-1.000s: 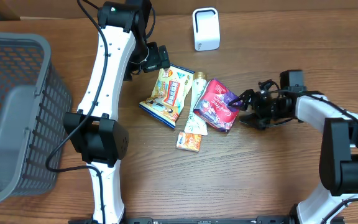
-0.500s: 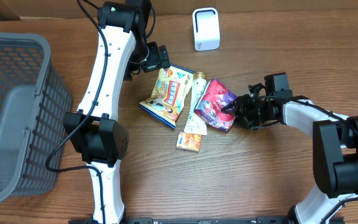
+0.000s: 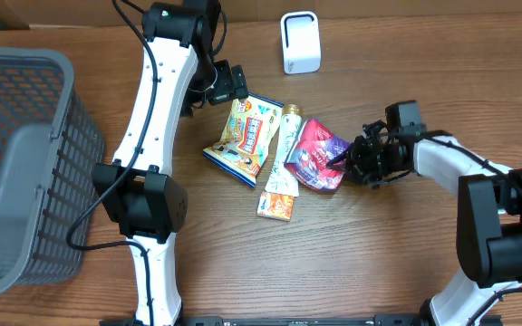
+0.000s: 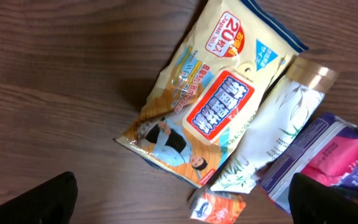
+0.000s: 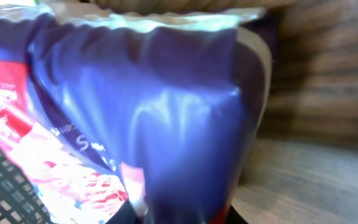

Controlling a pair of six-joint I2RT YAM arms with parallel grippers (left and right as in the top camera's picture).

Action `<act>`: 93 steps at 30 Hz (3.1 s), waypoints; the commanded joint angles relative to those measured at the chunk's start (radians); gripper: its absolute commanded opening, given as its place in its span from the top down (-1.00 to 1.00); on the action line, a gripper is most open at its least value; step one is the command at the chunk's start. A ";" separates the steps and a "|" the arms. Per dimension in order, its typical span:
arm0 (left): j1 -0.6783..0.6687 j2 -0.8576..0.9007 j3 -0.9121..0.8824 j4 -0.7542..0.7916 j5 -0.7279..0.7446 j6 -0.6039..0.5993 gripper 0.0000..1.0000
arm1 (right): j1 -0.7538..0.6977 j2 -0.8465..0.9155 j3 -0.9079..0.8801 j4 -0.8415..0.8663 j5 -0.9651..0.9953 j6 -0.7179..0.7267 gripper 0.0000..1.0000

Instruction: Scan the item barcode

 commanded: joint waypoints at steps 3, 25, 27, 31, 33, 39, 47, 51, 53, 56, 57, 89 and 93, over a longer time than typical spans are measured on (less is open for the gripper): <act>0.003 -0.018 -0.004 0.022 0.001 -0.010 -0.99 | -0.003 -0.008 0.234 -0.140 0.019 -0.107 0.93; 0.003 -0.018 -0.004 0.042 0.000 -0.010 -1.00 | 0.061 0.118 0.507 0.544 0.375 0.394 0.93; 0.003 -0.018 -0.004 0.042 0.000 -0.010 -1.00 | 0.086 0.158 0.507 0.620 0.426 0.428 0.92; 0.003 -0.018 -0.004 0.042 0.000 -0.010 -1.00 | 0.134 0.205 0.507 0.682 0.544 0.430 0.93; 0.003 -0.018 -0.004 0.042 0.000 -0.010 -1.00 | 0.158 0.213 0.507 0.679 0.610 0.430 0.93; 0.003 -0.018 -0.004 0.042 0.000 -0.010 -1.00 | 0.201 0.216 0.507 0.679 0.726 0.426 0.93; 0.003 -0.018 -0.004 0.042 0.000 -0.010 -0.99 | 0.209 0.223 0.507 0.645 0.775 0.422 0.93; 0.003 -0.018 -0.004 0.042 0.000 -0.010 -0.99 | 0.210 0.223 0.507 0.638 0.763 0.422 0.93; 0.003 -0.018 -0.004 0.042 0.000 -0.010 -0.99 | 0.209 0.222 0.507 0.634 0.760 0.422 0.93; 0.003 -0.018 -0.004 0.042 0.000 -0.010 -1.00 | 0.190 0.209 0.510 0.638 0.737 0.422 0.93; 0.003 -0.018 -0.004 0.042 0.000 -0.010 -1.00 | 0.179 0.198 0.512 0.638 0.731 0.422 0.93; 0.003 -0.018 -0.004 0.042 0.000 -0.010 -1.00 | -0.958 -0.040 0.507 -0.167 0.904 0.172 -0.19; 0.003 -0.018 -0.004 0.042 0.000 -0.010 -1.00 | -0.996 -0.040 0.508 -0.166 0.896 0.112 -0.64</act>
